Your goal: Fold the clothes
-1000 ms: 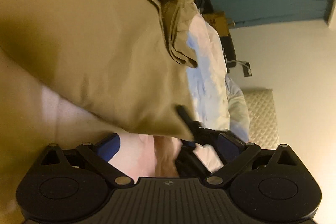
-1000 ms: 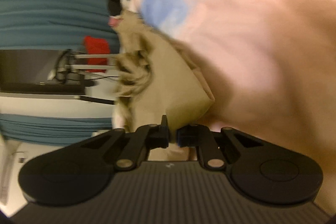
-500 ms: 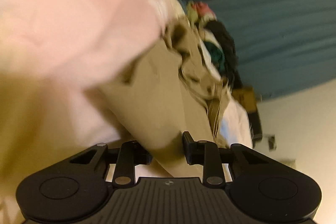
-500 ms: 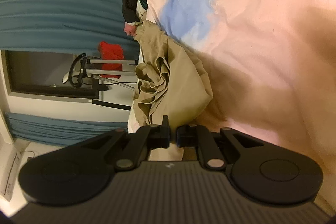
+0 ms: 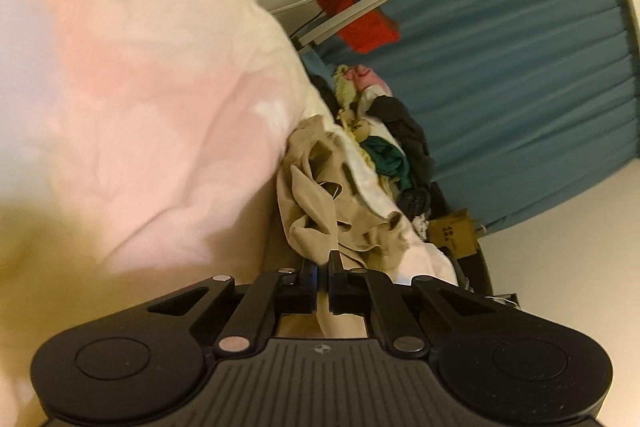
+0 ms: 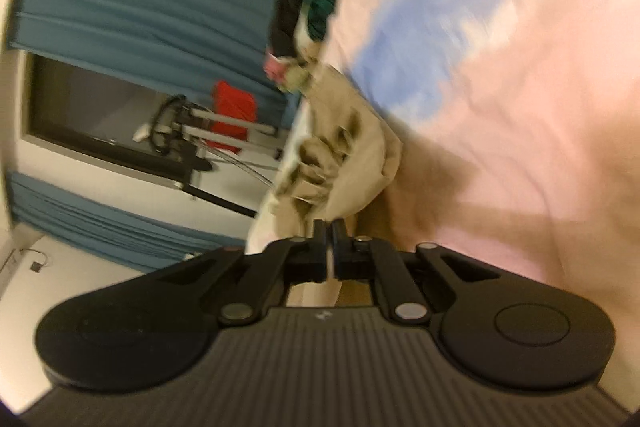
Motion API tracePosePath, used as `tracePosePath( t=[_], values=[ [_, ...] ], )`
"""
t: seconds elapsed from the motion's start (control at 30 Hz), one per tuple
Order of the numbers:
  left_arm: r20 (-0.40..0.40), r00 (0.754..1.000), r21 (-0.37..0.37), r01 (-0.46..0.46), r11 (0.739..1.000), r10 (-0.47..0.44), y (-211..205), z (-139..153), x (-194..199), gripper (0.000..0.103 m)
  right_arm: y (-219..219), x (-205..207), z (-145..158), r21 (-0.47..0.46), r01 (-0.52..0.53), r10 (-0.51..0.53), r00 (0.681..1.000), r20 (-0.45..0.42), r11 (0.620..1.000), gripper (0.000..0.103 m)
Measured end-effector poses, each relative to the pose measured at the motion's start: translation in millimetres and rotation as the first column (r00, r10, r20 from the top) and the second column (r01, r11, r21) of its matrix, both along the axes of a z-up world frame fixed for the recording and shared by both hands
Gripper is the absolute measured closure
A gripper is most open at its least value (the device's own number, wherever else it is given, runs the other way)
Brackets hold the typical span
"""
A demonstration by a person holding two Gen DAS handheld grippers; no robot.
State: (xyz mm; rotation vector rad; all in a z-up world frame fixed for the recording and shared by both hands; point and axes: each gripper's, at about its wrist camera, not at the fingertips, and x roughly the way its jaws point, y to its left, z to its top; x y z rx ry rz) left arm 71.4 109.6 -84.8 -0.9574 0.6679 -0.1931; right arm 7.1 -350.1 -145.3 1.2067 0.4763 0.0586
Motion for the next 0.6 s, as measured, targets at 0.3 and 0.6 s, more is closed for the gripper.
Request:
tracePosePath(
  t=[0.3,0.6],
  values=[
    [-0.030,0.994,0.099,0.107,0.989,-0.104,20,20,-42,0.103,8,-28,-7,-0.017,-0.042,0.040,0.995,-0.096,0.999,0.098],
    [-0.191,0.947,0.021,0.266,0.964,-0.258,-18,-14,-23,0.046,31,6,-67,0.135,-0.098,0.131,0.953,-0.272,0.986,0.095]
  ],
)
